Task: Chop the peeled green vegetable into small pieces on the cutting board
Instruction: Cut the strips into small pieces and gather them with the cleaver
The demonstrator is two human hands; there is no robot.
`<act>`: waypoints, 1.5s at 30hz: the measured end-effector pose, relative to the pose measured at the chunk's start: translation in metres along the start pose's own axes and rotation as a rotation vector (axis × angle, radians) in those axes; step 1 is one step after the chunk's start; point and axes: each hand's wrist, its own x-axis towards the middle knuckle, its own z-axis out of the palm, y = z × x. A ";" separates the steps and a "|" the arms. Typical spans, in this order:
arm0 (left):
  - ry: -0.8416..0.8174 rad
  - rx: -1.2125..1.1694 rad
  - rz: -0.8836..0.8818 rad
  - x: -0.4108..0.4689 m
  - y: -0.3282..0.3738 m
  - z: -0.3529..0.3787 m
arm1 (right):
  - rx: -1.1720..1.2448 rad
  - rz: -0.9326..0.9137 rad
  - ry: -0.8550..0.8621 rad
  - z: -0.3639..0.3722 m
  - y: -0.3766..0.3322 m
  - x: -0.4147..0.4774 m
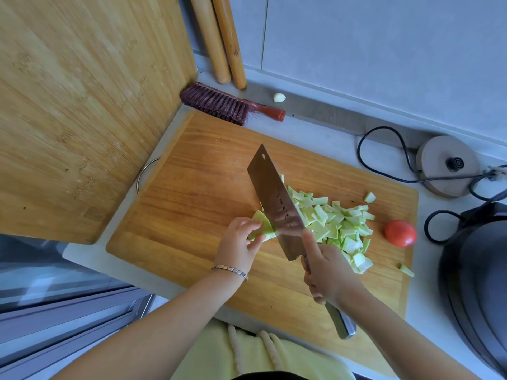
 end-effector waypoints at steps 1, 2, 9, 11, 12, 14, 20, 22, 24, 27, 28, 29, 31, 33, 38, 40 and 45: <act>0.003 0.004 0.002 0.000 0.000 0.000 | -0.005 0.012 -0.007 0.000 0.003 -0.001; 0.008 0.009 0.002 0.000 0.000 0.000 | -0.017 0.029 -0.013 0.001 0.008 -0.001; 0.013 -0.019 -0.005 -0.001 0.000 0.001 | -0.109 0.027 0.045 0.024 0.029 0.015; 0.013 -0.017 -0.008 0.000 -0.001 0.000 | -0.125 0.017 0.064 0.036 0.031 0.022; 0.012 -0.009 -0.006 0.000 -0.001 0.000 | -0.116 0.014 0.070 0.040 0.033 0.024; 0.010 0.000 0.004 0.000 -0.002 0.000 | -0.091 0.009 0.083 0.045 0.036 0.026; 0.006 -0.053 -0.024 -0.002 -0.004 -0.001 | 0.100 0.059 0.027 0.025 0.022 0.025; 0.012 -0.070 -0.052 -0.003 -0.004 -0.001 | 0.114 0.060 0.015 0.015 0.017 0.019; 0.012 -0.065 -0.080 -0.002 -0.004 -0.001 | 0.109 0.042 0.015 0.005 0.014 0.013; -0.002 -0.024 -0.114 -0.001 -0.002 -0.001 | 0.094 0.042 0.016 -0.002 0.010 0.008; -0.004 -0.017 -0.115 0.000 -0.001 -0.001 | 0.083 0.036 0.017 -0.002 0.010 0.007; 0.001 -0.011 -0.110 0.000 0.000 -0.001 | 0.074 0.031 0.018 -0.002 0.010 0.007; 0.022 0.000 -0.113 0.003 0.003 -0.003 | 0.069 0.026 0.014 0.000 0.010 0.007; 0.031 -0.015 -0.150 0.010 0.007 -0.007 | 0.065 0.023 0.003 0.001 0.011 0.009; -0.084 -0.045 -0.214 0.037 0.017 -0.013 | 0.047 0.010 -0.019 0.005 0.009 0.015; -0.077 -0.040 -0.219 0.044 0.017 -0.013 | 0.035 0.012 -0.030 0.007 0.008 0.018; -0.051 0.108 -0.178 0.057 0.010 -0.014 | 0.041 0.038 -0.047 0.010 0.004 0.026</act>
